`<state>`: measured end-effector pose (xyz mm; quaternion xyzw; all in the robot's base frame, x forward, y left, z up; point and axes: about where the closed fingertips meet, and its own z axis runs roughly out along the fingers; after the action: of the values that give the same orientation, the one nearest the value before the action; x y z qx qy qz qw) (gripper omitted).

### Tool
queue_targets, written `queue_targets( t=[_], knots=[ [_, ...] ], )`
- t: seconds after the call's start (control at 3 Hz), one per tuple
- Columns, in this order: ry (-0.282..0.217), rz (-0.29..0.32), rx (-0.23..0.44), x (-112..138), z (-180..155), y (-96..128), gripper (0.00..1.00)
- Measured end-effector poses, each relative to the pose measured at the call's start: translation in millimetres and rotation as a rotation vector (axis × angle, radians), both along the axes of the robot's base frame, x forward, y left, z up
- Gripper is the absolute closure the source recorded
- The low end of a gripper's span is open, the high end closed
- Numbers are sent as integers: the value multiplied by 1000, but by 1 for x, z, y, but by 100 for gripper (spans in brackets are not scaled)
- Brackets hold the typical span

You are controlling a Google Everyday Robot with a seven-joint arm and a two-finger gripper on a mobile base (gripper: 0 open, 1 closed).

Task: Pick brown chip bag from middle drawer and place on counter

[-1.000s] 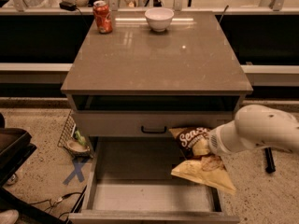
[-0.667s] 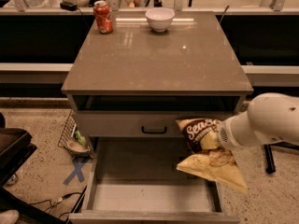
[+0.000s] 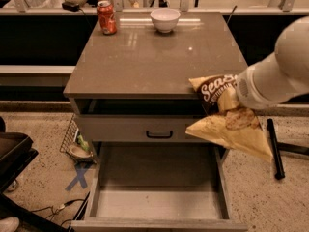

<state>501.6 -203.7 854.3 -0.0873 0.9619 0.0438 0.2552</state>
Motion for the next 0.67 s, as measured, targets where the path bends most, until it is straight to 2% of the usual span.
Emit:
queue_targets(
  t=[0.33,0.67],
  knots=[
    [-73,69,-49,36,61,23,100],
    [-147,156,-69,86,105,52,100]
  ],
)
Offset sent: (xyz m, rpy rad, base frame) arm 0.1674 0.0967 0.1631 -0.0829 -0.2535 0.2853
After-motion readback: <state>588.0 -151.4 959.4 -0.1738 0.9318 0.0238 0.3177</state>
